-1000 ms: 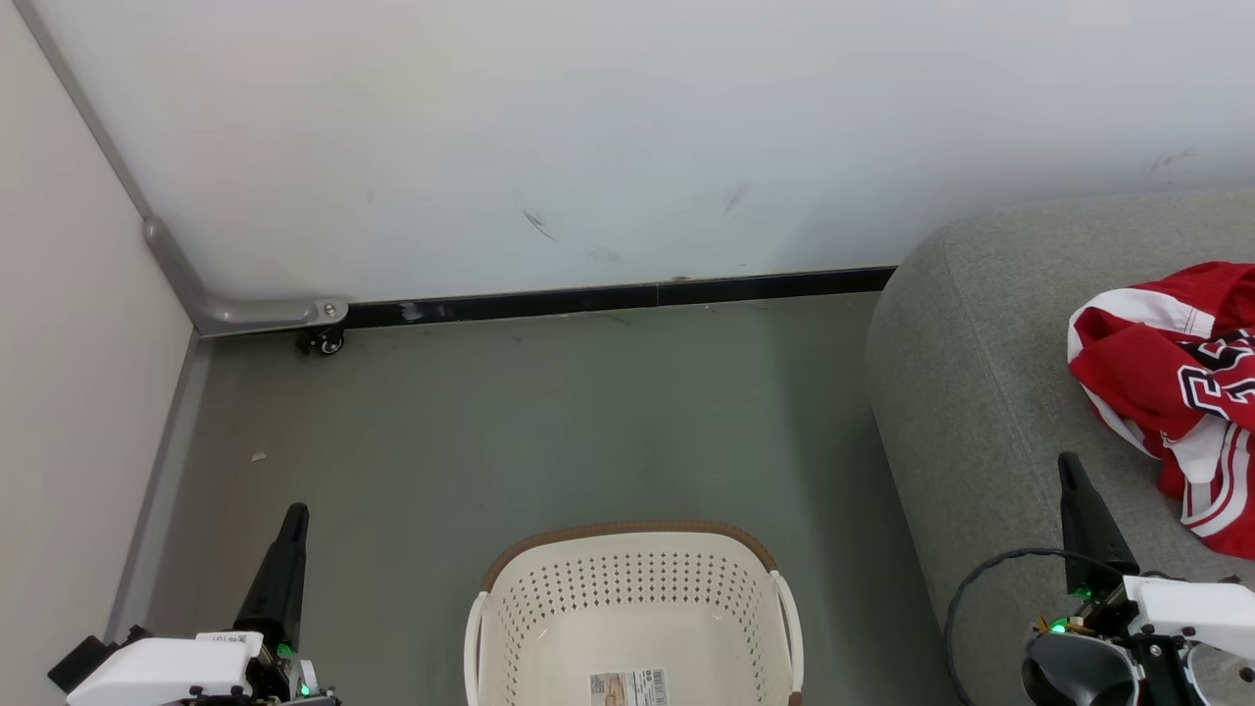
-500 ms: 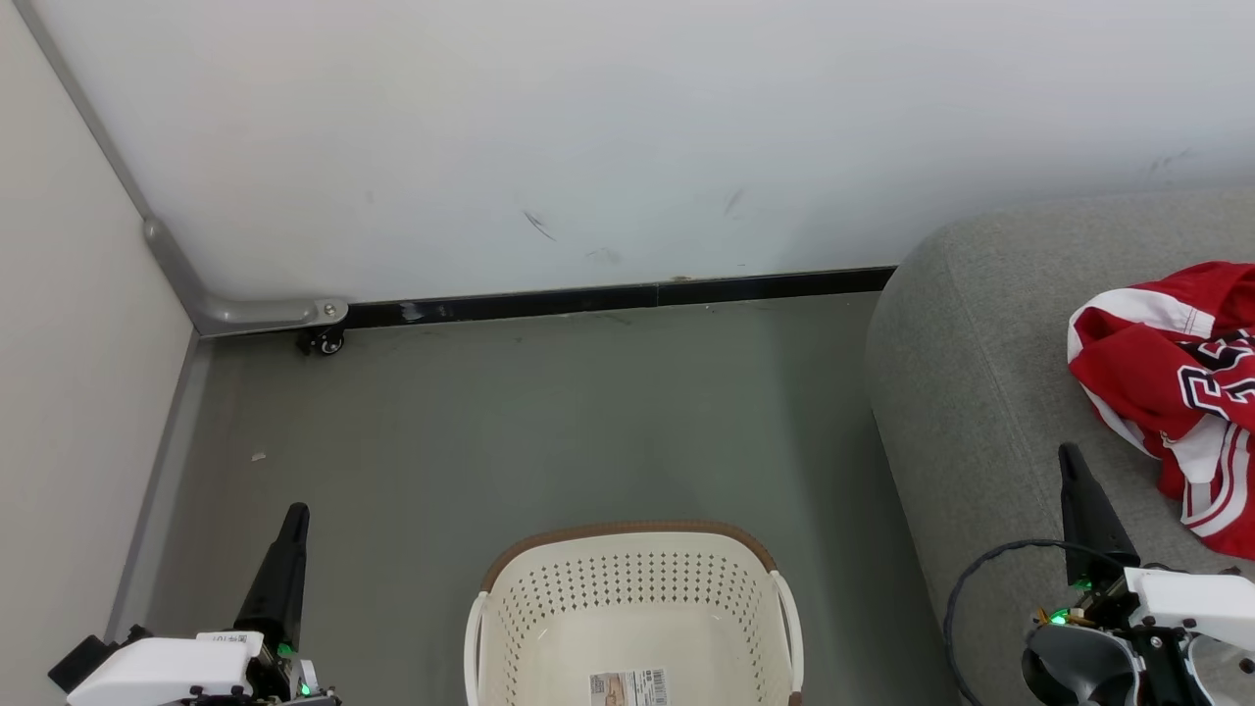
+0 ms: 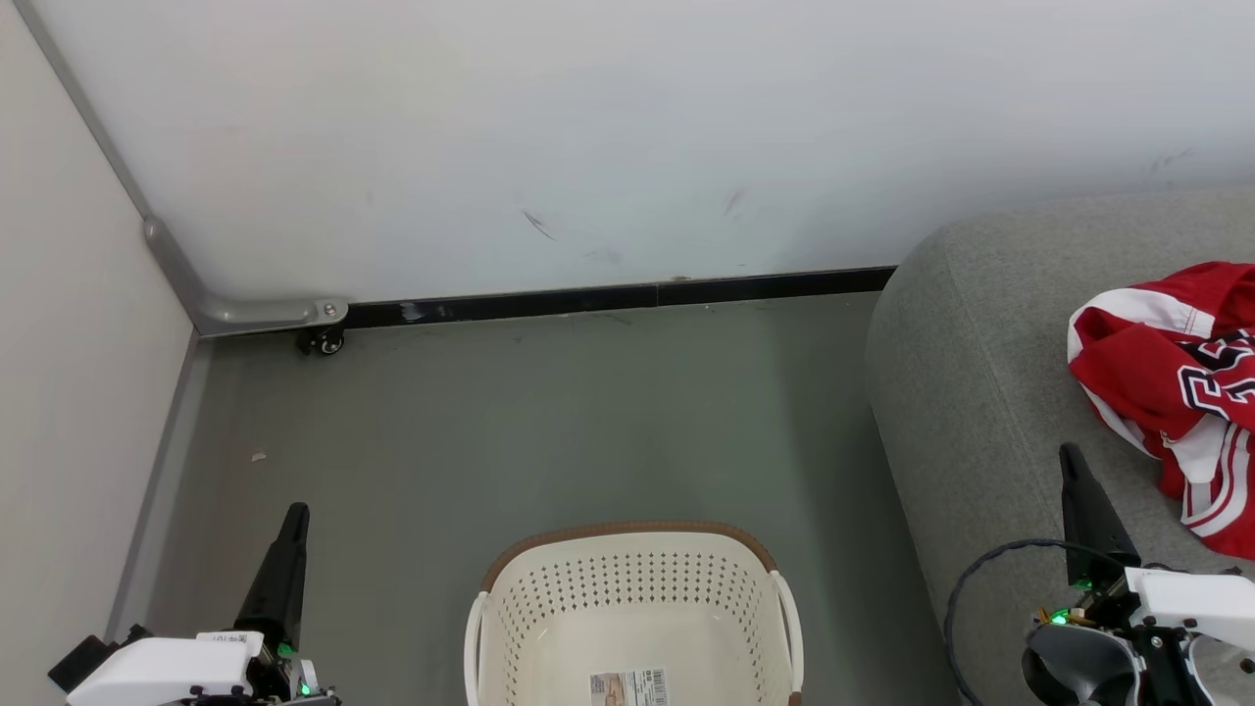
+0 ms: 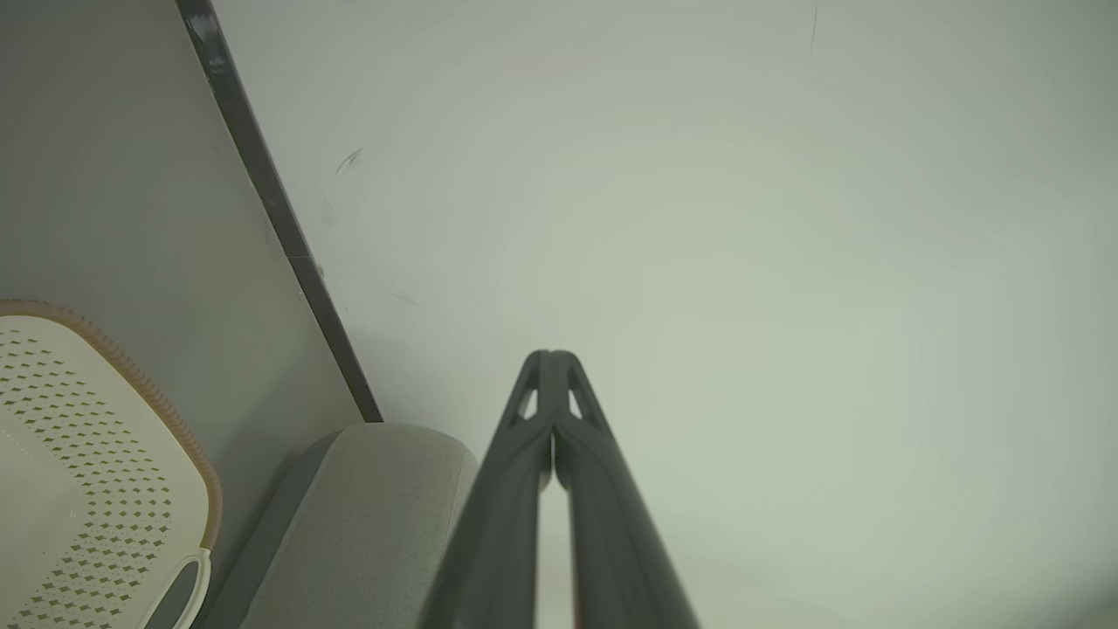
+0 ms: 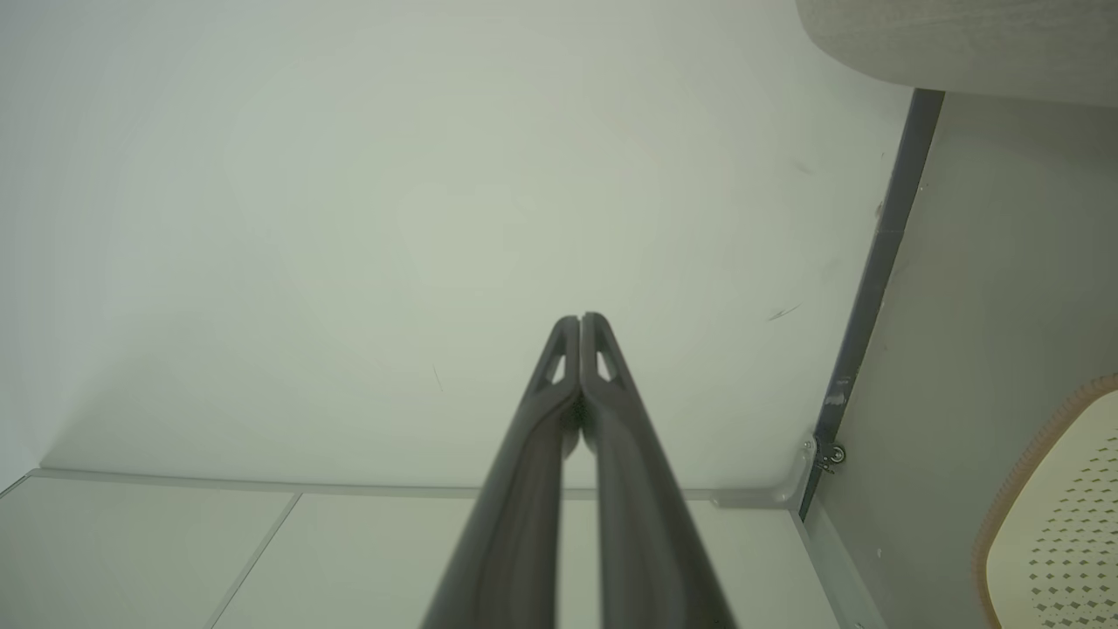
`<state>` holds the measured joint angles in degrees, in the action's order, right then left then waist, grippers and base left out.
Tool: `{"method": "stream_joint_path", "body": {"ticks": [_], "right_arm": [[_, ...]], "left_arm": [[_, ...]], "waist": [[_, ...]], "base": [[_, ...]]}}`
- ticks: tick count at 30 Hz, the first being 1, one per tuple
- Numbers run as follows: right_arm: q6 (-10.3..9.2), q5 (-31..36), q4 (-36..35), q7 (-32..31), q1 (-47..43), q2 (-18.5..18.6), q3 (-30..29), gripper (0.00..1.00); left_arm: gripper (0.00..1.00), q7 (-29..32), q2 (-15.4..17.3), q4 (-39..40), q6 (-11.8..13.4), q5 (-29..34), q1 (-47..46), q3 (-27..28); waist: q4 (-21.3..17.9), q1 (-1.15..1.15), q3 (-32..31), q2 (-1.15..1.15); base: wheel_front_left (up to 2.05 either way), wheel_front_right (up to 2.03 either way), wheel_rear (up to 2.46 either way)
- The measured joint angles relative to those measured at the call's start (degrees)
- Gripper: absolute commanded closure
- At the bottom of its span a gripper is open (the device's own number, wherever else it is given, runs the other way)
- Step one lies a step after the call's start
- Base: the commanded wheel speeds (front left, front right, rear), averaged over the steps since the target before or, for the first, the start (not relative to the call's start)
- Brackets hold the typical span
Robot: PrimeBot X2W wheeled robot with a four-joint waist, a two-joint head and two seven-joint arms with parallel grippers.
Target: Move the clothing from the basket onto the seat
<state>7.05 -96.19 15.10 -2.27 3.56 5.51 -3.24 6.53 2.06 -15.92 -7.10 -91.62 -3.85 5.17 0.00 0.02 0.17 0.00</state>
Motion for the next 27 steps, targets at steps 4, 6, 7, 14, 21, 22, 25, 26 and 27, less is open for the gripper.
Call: {"method": "stream_joint_path", "body": {"ticks": [4, 6, 7, 14, 21, 22, 25, 26, 27], "right_arm": [[0.0, 0.0, 0.0, 0.0, 0.0, -0.01, -0.01, 1.0], [0.0, 0.0, 0.0, 0.0, 0.0, -0.01, -0.03, 1.0], [0.0, 0.0, 0.0, -0.01, 0.0, -0.01, -0.03, 1.0], [0.0, 0.0, 0.0, -0.01, 0.0, -0.03, -0.08, 1.0], [0.0, 0.01, 0.01, -0.01, 0.0, -0.05, -0.11, 1.0], [0.01, 0.01, 0.01, -0.01, 0.0, -0.05, -0.12, 1.0], [0.0, 0.01, 0.01, -0.02, 0.0, -0.07, -0.14, 1.0], [0.0, 0.01, 0.01, -0.02, 0.0, -0.07, -0.14, 1.0], [0.01, 0.01, 0.01, -0.02, 0.0, -0.07, -0.15, 1.0]], "left_arm": [[1.0, 0.0, 0.0, 0.0, 0.0, -0.01, 0.0, -0.01], [1.0, 0.0, 0.0, 0.01, 0.0, -0.01, 0.0, -0.01], [1.0, 0.0, 0.0, 0.01, 0.0, -0.01, 0.0, -0.01], [1.0, 0.0, 0.0, 0.01, 0.0, -0.01, 0.0, -0.02], [1.0, 0.0, 0.0, 0.02, 0.0, -0.01, 0.0, -0.04], [1.0, 0.0, 0.0, 0.02, 0.0, -0.01, 0.0, -0.05], [1.0, 0.0, 0.0, 0.02, 0.0, -0.01, 0.0, -0.05], [1.0, 0.0, 0.0, 0.03, 0.0, -0.01, 0.0, -0.05], [1.0, 0.0, 0.0, 0.03, 0.0, -0.01, 0.0, -0.05]], "waist": [[0.0, 0.0, 0.0, 0.0], [0.0, 0.0, 0.0, 0.0], [0.0, 0.0, 0.0, 0.0], [0.0, 0.0, 0.0, 0.0], [0.0, 0.0, 0.0, 0.0], [0.0, -0.01, 0.0, 0.0], [0.0, 0.0, 0.0, 0.0], [0.0, 0.0, 0.0, 0.0], [0.0, -0.01, 0.0, 0.0]], "base": [[0.0, 0.0, 0.0], [0.0, 0.0, 0.0], [0.0, 0.0, 0.0], [0.0, 0.0, 0.0], [0.0, 0.0, 0.0], [0.0, 0.0, 0.0], [0.0, 0.0, 0.0], [0.0, 0.0, 0.0], [0.0, 0.0, 0.0]]}}
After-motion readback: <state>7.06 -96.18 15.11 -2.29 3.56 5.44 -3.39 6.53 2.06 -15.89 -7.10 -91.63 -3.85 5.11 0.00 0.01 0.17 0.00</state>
